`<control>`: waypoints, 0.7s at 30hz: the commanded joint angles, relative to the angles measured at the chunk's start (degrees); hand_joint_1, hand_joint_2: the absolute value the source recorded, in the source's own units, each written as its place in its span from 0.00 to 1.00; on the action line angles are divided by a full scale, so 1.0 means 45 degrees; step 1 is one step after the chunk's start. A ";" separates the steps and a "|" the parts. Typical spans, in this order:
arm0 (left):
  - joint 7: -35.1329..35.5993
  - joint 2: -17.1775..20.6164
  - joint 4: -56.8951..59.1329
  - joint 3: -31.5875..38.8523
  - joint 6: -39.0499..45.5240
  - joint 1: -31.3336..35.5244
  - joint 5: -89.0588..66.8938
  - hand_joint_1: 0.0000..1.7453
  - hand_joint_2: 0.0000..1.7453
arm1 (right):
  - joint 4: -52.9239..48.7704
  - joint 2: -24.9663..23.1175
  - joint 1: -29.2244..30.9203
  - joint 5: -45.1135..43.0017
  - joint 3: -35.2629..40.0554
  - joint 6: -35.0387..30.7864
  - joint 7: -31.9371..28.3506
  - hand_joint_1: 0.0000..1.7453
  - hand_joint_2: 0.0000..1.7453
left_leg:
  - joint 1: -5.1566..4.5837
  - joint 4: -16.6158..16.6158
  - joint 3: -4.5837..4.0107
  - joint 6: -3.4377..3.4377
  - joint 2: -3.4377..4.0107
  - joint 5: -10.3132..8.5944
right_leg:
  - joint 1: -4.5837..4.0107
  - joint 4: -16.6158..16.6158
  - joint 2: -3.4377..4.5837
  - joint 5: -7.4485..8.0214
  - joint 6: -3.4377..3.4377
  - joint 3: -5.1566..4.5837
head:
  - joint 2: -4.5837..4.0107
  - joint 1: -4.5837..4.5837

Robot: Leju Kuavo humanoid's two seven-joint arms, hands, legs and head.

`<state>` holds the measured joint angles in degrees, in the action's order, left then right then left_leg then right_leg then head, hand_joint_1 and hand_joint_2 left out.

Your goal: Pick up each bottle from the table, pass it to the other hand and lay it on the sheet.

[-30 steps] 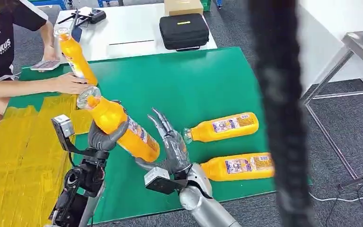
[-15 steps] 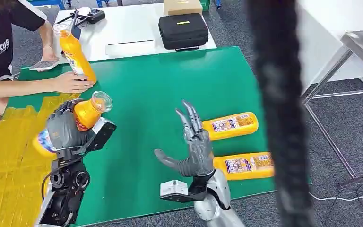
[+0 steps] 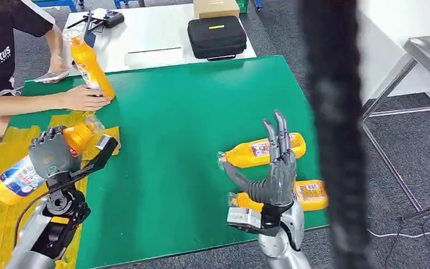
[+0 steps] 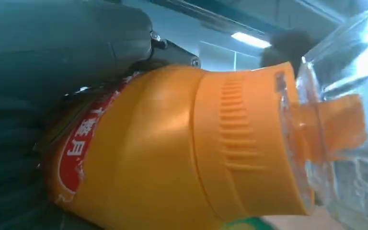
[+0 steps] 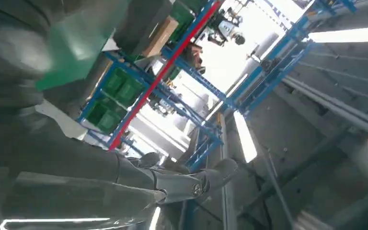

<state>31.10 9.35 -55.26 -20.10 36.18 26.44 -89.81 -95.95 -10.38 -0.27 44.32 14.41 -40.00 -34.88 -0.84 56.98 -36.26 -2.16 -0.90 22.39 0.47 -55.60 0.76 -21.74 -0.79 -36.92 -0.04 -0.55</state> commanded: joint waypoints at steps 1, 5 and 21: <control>-0.1160 -0.0116 0.4997 -0.0080 -0.0829 0.1987 -0.0042 0.00 1.00 | -0.0343 0.0072 0.0020 0.0657 -0.1350 0.0000 0.0722 0.00 1.00 | 0.0014 -0.0001 0.0048 0.0028 -0.0017 0.0017 | -0.0016 0.0008 -0.0031 -0.0022 0.0004 0.0060 | 0.0000 0.0010; -0.2232 -0.0850 0.5953 0.1329 -0.0891 0.2054 -0.0042 0.00 1.00 | -0.0236 0.0298 0.0198 0.1257 -0.1567 0.0000 0.1468 0.00 1.00 | 0.0022 0.0008 0.0087 0.0039 -0.0003 0.0041 | -0.0024 0.0007 -0.0033 -0.0040 0.0002 0.0103 | 0.0000 0.0005; -1.1043 -0.3356 0.2646 0.5660 -0.3334 0.0503 0.6970 0.00 0.00 | 0.1066 0.2289 0.1964 0.5402 -0.1623 0.1263 0.5508 0.00 1.00 | 0.0007 0.0010 0.0047 0.0019 -0.0006 0.0027 | -0.0009 0.0009 -0.0025 -0.0021 -0.0010 0.0066 | 0.0000 0.0000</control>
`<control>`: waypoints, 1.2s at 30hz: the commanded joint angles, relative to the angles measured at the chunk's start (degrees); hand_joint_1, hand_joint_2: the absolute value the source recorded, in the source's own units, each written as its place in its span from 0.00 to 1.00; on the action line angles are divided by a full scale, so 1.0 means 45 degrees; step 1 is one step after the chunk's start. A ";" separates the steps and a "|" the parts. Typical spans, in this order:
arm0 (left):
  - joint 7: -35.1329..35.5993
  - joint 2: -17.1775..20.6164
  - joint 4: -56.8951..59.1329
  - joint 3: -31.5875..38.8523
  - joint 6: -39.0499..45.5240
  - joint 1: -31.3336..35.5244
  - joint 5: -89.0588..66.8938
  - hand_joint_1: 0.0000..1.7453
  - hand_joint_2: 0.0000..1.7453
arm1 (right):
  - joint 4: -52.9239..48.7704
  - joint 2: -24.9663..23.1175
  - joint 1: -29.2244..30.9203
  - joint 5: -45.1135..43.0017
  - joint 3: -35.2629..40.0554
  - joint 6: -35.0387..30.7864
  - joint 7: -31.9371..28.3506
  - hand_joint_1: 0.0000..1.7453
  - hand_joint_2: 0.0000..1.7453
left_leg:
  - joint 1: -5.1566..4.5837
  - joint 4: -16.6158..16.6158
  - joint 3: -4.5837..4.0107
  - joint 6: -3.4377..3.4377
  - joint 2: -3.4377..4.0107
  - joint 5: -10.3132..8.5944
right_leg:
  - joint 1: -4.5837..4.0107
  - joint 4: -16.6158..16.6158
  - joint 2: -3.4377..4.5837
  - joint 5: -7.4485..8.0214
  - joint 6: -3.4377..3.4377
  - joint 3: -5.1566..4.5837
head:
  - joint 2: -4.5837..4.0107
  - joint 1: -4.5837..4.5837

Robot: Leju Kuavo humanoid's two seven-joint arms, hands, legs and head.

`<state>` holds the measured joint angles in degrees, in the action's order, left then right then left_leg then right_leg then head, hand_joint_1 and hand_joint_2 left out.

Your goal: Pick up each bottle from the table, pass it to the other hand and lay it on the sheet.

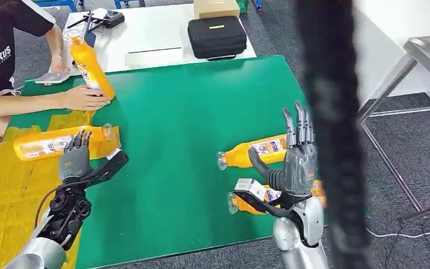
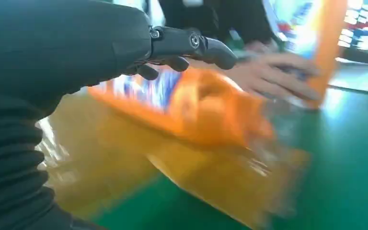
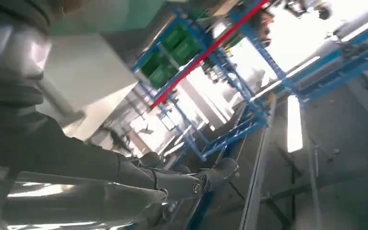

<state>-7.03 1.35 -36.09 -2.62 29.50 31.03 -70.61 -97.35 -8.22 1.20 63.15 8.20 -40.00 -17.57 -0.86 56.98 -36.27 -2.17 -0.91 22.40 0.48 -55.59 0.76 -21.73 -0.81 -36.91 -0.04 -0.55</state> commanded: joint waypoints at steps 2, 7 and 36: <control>-0.3744 -0.1662 -0.2500 0.1540 -0.3292 -0.0991 0.4059 0.00 0.00 | 0.1975 0.2168 0.2088 0.0769 -0.0237 0.2091 0.1658 0.00 1.00 | 0.0010 0.0006 0.0066 0.0021 0.0006 0.0031 | -0.0012 0.0016 -0.0016 -0.0023 -0.0008 0.0082 | 0.0000 0.0010; -0.5551 -0.1632 -0.4560 0.1030 -0.5577 -0.2236 0.6977 0.00 0.00 | 0.3524 0.2774 0.3093 0.0681 -0.0428 0.3780 0.1625 0.00 1.00 | 0.0015 0.0016 0.0126 0.0035 0.0074 0.0072 | -0.0013 0.0021 0.0038 -0.0035 -0.0010 0.0136 | 0.0000 0.0000; -0.6274 -0.1447 -0.8250 -0.0081 -0.9090 -0.3714 1.2194 0.00 1.00 | 1.4822 0.3874 0.9351 0.0412 0.2351 1.0054 0.0134 0.00 1.00 | 0.0013 0.0022 0.0079 0.0028 0.0026 0.0043 | 0.0002 -0.0004 0.0003 -0.0023 -0.0011 0.0094 | 0.0000 0.0000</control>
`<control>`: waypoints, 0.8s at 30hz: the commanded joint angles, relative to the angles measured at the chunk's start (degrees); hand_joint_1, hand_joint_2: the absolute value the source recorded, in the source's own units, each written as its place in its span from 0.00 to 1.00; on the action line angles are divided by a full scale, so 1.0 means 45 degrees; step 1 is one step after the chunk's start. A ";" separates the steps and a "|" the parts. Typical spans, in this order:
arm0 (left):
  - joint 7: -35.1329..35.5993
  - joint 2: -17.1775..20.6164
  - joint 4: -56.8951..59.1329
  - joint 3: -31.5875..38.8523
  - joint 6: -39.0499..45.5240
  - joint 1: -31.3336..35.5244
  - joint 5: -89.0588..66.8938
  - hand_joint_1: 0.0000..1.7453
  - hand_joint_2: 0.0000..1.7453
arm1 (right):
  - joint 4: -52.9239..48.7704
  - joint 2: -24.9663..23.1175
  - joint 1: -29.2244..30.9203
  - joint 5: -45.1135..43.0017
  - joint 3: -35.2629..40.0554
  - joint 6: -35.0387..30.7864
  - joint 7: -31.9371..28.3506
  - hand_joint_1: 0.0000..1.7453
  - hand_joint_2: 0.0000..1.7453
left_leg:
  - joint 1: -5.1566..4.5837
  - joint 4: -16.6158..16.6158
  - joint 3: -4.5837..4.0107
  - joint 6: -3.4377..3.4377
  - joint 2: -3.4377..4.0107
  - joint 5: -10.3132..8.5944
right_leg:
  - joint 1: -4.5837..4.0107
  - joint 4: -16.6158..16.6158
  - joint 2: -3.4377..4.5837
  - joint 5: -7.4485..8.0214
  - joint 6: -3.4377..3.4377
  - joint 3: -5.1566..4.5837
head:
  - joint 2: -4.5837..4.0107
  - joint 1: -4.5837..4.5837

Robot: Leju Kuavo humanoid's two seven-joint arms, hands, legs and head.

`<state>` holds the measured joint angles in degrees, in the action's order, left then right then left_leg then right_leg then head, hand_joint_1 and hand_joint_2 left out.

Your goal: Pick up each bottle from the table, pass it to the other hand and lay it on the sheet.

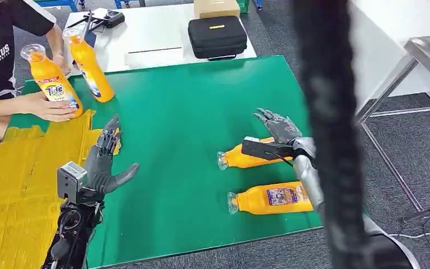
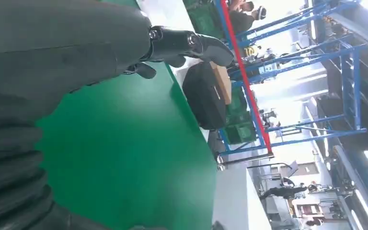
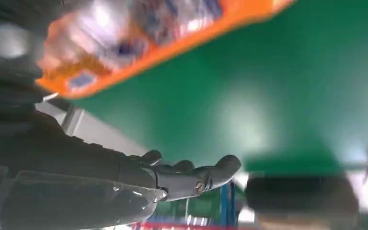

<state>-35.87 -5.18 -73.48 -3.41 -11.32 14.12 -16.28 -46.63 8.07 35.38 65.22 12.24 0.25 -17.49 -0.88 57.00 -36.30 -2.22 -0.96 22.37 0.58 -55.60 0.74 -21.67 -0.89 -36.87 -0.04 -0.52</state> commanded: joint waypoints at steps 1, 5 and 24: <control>0.0133 0.0006 0.0019 0.0112 -0.0012 -0.0003 0.0122 0.00 1.00 | 0.3621 0.0269 0.1803 -0.0055 0.1514 0.1135 0.0122 0.00 1.00 | 0.0023 0.0031 0.0121 0.0054 0.0049 0.0074 | -0.0027 -0.0010 0.0011 -0.0055 0.0008 0.0124 | 0.0000 -0.0010; 0.0134 0.0009 0.0020 0.0114 -0.0013 -0.0002 0.0122 0.00 1.00 | 0.3620 0.0269 0.1822 -0.0059 0.1511 0.1136 0.0124 0.00 1.00 | 0.0005 0.0008 0.0053 0.0027 0.0013 0.0026 | -0.0008 -0.0003 -0.0004 -0.0025 0.0005 0.0054 | 0.0000 -0.0010; 0.0628 -0.0165 -0.0390 0.0362 -0.0003 -0.0296 0.0237 0.00 1.00 | 0.5206 0.0389 0.2712 0.1238 0.2616 0.1162 0.3507 0.00 1.00 | 0.0008 0.0006 0.0041 0.0019 0.0010 0.0018 | -0.0010 0.0004 -0.0004 -0.0016 0.0002 0.0044 | 0.0000 -0.0005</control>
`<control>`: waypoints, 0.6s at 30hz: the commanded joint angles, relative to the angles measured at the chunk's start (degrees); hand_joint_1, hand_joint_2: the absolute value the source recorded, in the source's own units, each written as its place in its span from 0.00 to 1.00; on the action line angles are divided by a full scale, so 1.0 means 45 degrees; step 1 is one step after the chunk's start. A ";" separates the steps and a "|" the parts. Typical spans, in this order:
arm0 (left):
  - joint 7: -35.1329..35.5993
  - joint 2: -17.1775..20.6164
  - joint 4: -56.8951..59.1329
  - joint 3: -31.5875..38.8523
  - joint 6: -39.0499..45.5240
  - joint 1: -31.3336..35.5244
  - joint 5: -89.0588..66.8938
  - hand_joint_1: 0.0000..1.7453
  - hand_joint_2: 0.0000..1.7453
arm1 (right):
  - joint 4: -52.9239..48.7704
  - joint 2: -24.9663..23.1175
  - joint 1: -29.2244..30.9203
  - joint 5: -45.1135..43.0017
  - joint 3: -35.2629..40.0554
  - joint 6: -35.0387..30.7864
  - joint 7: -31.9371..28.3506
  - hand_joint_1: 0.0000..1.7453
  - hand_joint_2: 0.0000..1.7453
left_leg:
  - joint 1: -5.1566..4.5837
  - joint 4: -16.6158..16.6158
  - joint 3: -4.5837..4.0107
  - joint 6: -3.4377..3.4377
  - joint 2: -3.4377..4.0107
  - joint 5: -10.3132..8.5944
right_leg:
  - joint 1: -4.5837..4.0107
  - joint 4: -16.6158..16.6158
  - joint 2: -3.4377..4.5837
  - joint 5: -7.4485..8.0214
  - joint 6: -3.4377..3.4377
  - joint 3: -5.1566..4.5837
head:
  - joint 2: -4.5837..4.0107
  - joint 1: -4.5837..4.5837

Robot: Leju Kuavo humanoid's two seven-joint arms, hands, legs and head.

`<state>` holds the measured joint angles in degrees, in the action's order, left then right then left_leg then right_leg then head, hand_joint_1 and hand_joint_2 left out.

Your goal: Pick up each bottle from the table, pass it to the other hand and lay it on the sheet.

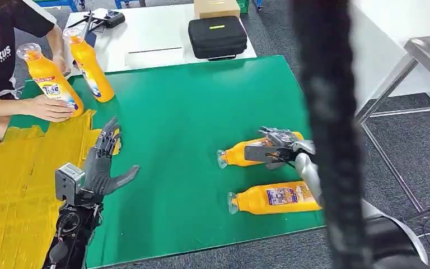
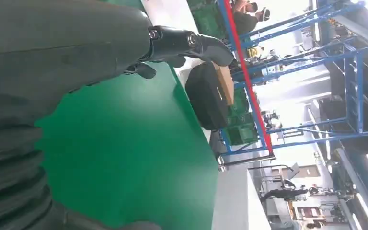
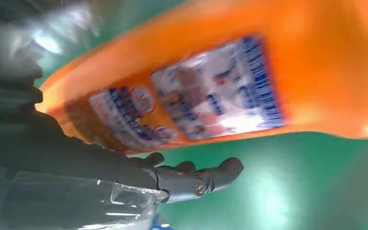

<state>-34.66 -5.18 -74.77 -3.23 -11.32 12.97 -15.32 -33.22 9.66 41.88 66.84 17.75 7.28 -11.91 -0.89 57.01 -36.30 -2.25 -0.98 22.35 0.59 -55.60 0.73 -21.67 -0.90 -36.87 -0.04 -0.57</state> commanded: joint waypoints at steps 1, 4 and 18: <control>0.0460 -0.0222 -0.0127 0.0373 -0.0013 -0.0047 0.0011 0.00 1.00 | 0.2365 0.0014 0.1243 0.1340 0.1639 -0.0630 0.3155 0.00 1.00 | 0.0019 0.0016 0.0084 0.0042 0.0025 0.0051 | -0.0023 -0.0001 -0.0003 -0.0042 0.0008 0.0088 | 0.0000 0.0005; 0.0542 -0.0275 -0.0013 0.0403 -0.0018 -0.0011 -0.0004 0.00 1.00 | 0.2562 0.0031 0.1137 0.1740 0.1601 -0.0757 0.3747 0.00 1.00 | 0.0028 0.0031 0.0133 0.0060 0.0039 0.0087 | -0.0033 -0.0012 -0.0001 -0.0073 0.0013 0.0137 | 0.0000 0.0000; 0.0603 -0.0320 0.1224 0.0352 0.0043 0.0528 0.0132 0.00 1.00 | 0.2421 0.0102 0.0634 0.2488 0.1156 -0.1619 0.3968 1.00 1.00 | 0.0016 0.0005 0.0090 0.0036 -0.0013 0.0025 | -0.0021 0.0010 -0.0041 -0.0029 0.0002 0.0097 | 0.0000 0.0005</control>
<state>-32.30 -5.92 -74.90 -2.47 -11.21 12.48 -15.21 -26.73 10.10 44.05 76.70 21.66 1.29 5.64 -0.90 57.01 -36.20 -2.29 -0.97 22.33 0.58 -55.58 0.74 -21.62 -0.97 -36.81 -0.04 -0.55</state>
